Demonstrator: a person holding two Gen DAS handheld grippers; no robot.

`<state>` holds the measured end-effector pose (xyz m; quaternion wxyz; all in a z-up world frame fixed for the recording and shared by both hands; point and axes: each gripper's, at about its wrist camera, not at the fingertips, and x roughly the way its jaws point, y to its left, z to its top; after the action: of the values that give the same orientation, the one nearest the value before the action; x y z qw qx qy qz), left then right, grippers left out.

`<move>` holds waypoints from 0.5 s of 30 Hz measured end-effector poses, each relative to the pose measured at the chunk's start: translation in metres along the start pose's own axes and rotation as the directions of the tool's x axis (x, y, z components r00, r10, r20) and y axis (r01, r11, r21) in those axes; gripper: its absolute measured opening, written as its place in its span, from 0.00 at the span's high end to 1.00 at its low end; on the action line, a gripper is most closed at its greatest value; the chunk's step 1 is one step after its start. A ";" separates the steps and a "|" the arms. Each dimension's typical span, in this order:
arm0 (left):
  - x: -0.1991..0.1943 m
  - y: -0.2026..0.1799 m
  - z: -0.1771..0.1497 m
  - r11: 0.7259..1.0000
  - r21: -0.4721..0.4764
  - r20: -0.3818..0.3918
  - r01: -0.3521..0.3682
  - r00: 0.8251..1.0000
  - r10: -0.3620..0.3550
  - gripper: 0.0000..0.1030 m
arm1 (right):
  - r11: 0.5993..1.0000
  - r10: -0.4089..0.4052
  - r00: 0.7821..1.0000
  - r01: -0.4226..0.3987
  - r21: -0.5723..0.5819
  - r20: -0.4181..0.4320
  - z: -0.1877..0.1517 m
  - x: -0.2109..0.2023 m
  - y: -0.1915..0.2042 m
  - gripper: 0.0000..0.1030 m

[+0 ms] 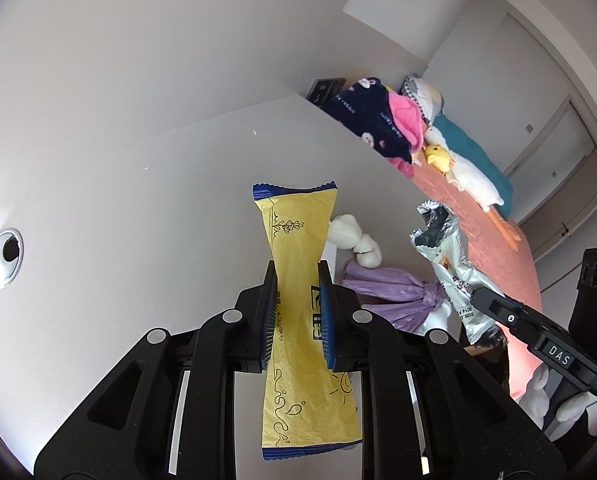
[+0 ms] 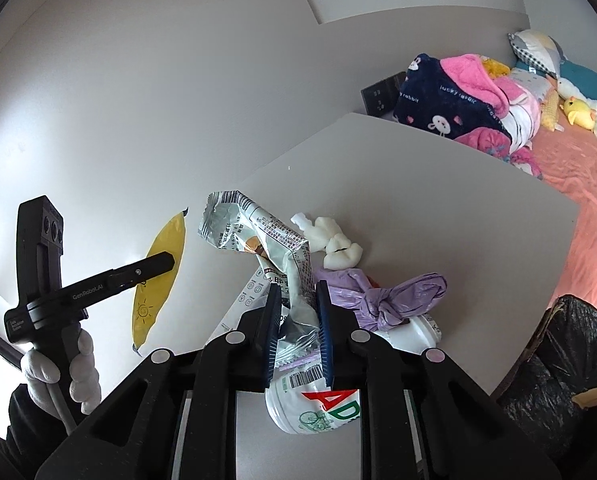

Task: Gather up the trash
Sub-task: 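Lift and carry both wrappers toward the black trash bag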

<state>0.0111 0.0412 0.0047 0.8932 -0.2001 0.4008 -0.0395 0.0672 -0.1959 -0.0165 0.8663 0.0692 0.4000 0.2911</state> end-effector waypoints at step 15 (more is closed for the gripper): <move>0.000 -0.065 -0.001 0.989 0.098 -0.012 0.110 0.994 -0.109 0.83 | 0.997 -0.059 0.994 0.053 0.061 0.094 -0.010 -0.060 -0.028 0.81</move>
<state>0.0160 -0.0186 0.0297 0.8971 -0.1775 0.3898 -0.1089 0.0421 -0.2538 0.0057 0.8899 0.0972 0.3681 0.2513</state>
